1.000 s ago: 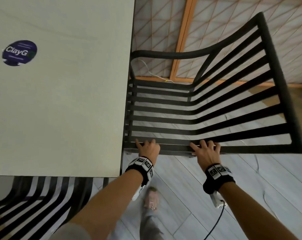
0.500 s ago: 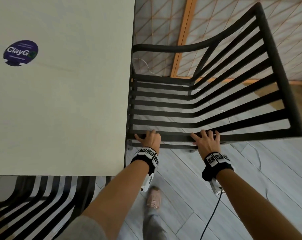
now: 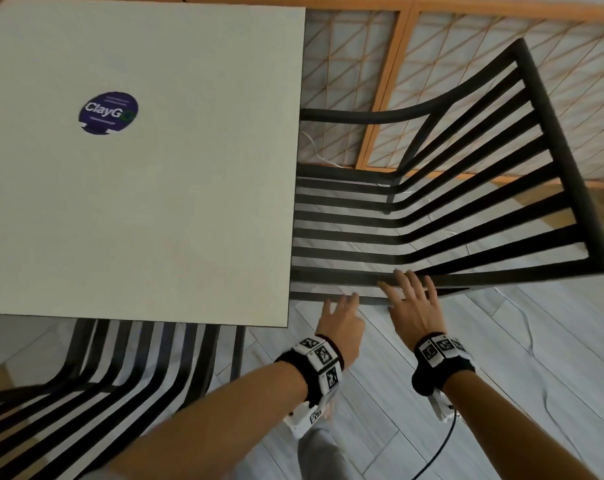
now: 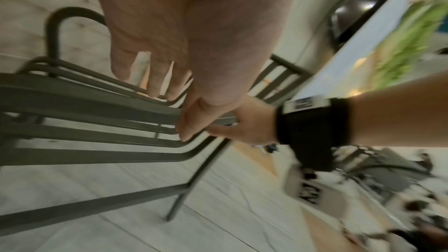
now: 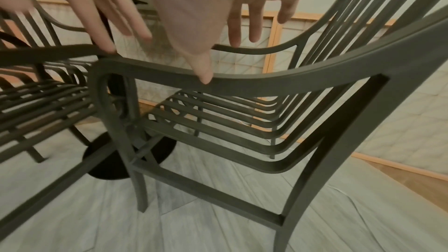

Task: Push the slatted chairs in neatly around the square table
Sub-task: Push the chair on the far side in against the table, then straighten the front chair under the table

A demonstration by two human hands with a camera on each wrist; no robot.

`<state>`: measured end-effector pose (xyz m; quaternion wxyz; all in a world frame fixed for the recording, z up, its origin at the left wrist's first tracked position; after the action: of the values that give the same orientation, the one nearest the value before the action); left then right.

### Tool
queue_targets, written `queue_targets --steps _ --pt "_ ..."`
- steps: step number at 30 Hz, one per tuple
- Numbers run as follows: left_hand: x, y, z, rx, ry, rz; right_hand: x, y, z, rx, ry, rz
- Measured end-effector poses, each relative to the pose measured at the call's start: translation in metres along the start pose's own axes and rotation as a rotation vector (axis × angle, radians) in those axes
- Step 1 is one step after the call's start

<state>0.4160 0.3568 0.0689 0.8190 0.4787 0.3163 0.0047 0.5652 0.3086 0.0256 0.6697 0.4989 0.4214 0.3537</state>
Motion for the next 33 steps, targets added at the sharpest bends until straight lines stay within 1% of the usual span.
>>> queue_targets --steps 2,3,4,6,8,9,12,14,16,19,22,23,26,29,30,33 --pt "-0.054 0.002 0.01 -0.059 -0.15 -0.058 -0.027 0.009 -0.015 0.034 -0.04 0.01" --pt "-0.084 0.003 0.008 -0.079 -0.2 -0.095 -0.042 0.012 -0.023 0.061 -0.063 0.016" --pt "-0.115 0.003 0.002 -0.091 -0.228 -0.138 -0.057 0.014 -0.033 0.089 -0.08 0.014" --pt "-0.176 0.003 -0.02 -0.106 -0.24 -0.194 -0.089 0.014 -0.057 0.151 -0.074 -0.011" --pt "-0.242 0.0 -0.053 -0.14 -0.205 -0.246 -0.123 0.013 -0.094 0.192 -0.028 -0.028" --pt "-0.254 0.0 -0.067 -0.17 -0.169 -0.279 -0.131 0.009 -0.099 0.213 -0.014 -0.056" --pt "-0.333 -0.017 -0.13 -0.199 -0.003 -0.371 -0.175 0.013 -0.165 0.285 0.018 -0.128" --pt "-0.378 -0.028 -0.166 -0.222 0.089 -0.38 -0.199 0.019 -0.212 0.353 0.071 -0.183" --pt "-0.419 -0.036 -0.192 -0.295 0.162 -0.361 -0.216 0.028 -0.258 0.394 0.153 -0.229" --pt "-0.466 -0.052 -0.225 -0.446 0.224 -0.32 -0.229 0.042 -0.312 0.398 0.263 -0.259" --pt "-0.498 -0.071 -0.258 -0.521 0.276 -0.231 -0.234 0.055 -0.346 0.454 0.296 -0.275" --pt "-0.506 -0.079 -0.272 -0.507 0.295 -0.191 -0.235 0.057 -0.351 0.481 0.288 -0.272" --pt "-0.524 -0.09 -0.297 -0.339 0.357 -0.089 -0.241 0.055 -0.359 0.587 0.244 -0.21" --pt "-0.533 -0.089 -0.294 -0.217 0.421 0.054 -0.247 0.055 -0.362 0.713 0.188 -0.123" --pt "-0.534 -0.089 -0.293 -0.196 0.436 0.086 -0.25 0.057 -0.363 0.763 0.161 -0.119" --pt "-0.534 -0.096 -0.284 -0.197 0.426 0.111 -0.259 0.057 -0.361 0.81 0.136 -0.104"
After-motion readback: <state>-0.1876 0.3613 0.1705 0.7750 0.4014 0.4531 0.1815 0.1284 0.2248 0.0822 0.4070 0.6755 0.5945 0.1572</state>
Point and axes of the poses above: each hand's wrist, its own x-axis towards the middle knuckle, its own y-axis out of the back of the hand, z = x × y, the point moved 3 cm from there along x, towards the middle knuckle, and after that the axes turned 6 degrees about -y, right-handed, at the moved point
